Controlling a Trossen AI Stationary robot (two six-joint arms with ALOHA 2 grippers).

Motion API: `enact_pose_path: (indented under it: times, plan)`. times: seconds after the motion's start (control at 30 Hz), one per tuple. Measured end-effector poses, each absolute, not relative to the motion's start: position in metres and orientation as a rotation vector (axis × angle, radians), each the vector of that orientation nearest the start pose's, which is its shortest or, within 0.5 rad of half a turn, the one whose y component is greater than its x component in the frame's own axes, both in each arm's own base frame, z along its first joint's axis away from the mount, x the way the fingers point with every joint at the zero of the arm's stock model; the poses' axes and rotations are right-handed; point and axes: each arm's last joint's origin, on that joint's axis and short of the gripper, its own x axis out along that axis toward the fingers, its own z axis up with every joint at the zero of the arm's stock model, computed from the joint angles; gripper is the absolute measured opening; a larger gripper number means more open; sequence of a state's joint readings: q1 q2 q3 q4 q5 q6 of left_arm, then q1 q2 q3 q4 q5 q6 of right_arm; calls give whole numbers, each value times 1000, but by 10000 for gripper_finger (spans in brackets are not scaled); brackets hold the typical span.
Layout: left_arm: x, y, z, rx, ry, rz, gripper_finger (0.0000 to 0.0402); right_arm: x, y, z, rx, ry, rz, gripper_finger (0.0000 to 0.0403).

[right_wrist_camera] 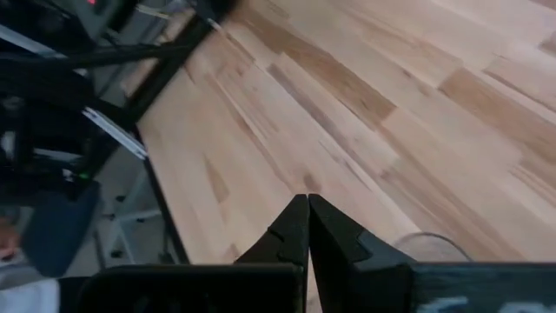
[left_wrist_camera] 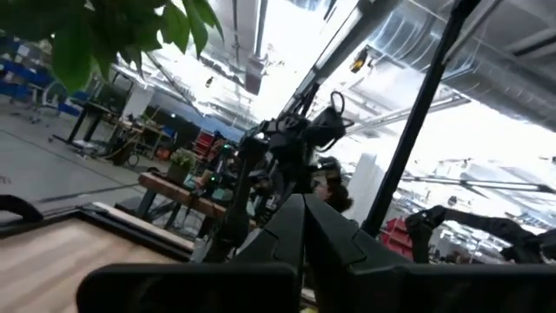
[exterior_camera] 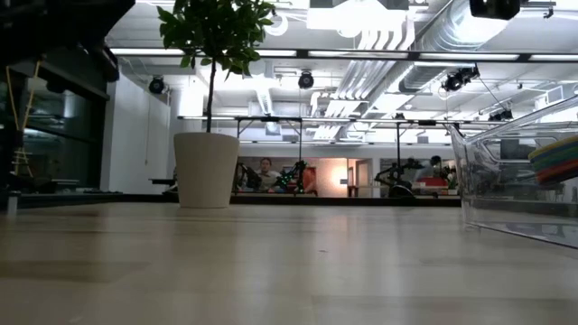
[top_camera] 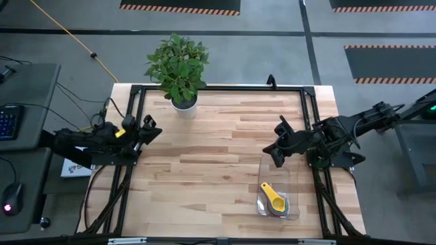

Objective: Nest measuring cups in basket
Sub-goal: Return to Home Position

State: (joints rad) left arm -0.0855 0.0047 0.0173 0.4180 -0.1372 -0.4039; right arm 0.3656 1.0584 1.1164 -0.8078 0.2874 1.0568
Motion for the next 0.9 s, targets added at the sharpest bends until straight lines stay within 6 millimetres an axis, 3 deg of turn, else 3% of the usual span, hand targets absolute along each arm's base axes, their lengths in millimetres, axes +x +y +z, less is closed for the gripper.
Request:
enact_pose_path:
  times: [0.3, 0.6, 0.9]
  plan:
    - [89, -1, 206, -351, -430, 12, 0, 196, 66, 349, 805, 593, -261, 0]
    - [92, 0, 197, -364, -336, 40, 0, 194, 65, 350, 746, 587, -256, 0]
    - [94, 0, 190, -359, -260, 52, 0, 166, 64, 351, 574, 681, -198, 0]
